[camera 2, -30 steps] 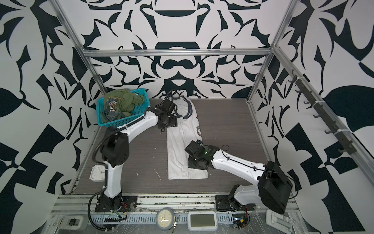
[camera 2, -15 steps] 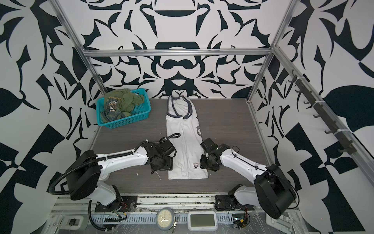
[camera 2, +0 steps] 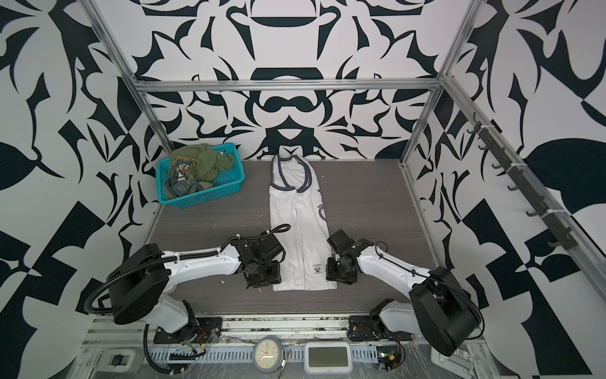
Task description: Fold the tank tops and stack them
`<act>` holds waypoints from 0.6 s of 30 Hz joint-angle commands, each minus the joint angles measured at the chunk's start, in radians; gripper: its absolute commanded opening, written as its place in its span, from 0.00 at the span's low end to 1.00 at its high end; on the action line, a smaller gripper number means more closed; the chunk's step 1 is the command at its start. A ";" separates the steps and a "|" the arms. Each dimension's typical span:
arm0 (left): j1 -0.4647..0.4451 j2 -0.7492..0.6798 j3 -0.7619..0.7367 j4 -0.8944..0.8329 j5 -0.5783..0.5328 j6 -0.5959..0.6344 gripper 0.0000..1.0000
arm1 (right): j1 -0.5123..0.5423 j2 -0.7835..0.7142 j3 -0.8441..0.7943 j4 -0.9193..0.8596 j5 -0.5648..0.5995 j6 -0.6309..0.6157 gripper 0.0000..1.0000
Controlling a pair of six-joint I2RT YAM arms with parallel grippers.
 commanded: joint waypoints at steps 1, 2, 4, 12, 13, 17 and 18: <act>-0.005 0.016 -0.012 -0.004 0.014 -0.017 0.46 | 0.000 -0.001 -0.050 0.038 -0.049 0.026 0.45; -0.007 0.018 -0.013 -0.004 0.014 -0.015 0.42 | 0.002 -0.002 -0.058 0.049 -0.060 0.036 0.44; -0.011 0.016 -0.017 -0.004 0.011 -0.016 0.35 | 0.011 -0.007 -0.064 0.053 -0.064 0.051 0.42; -0.048 -0.040 -0.053 -0.003 -0.016 -0.037 0.12 | 0.039 -0.041 -0.080 0.061 -0.055 0.094 0.22; -0.053 -0.051 -0.058 -0.004 -0.023 -0.040 0.10 | 0.042 -0.041 -0.079 0.060 -0.054 0.096 0.18; -0.066 -0.122 -0.079 -0.027 -0.060 -0.056 0.04 | 0.061 -0.063 -0.072 0.050 -0.050 0.118 0.08; -0.068 -0.146 -0.083 -0.038 -0.073 -0.059 0.03 | 0.069 -0.072 -0.066 0.040 -0.046 0.125 0.06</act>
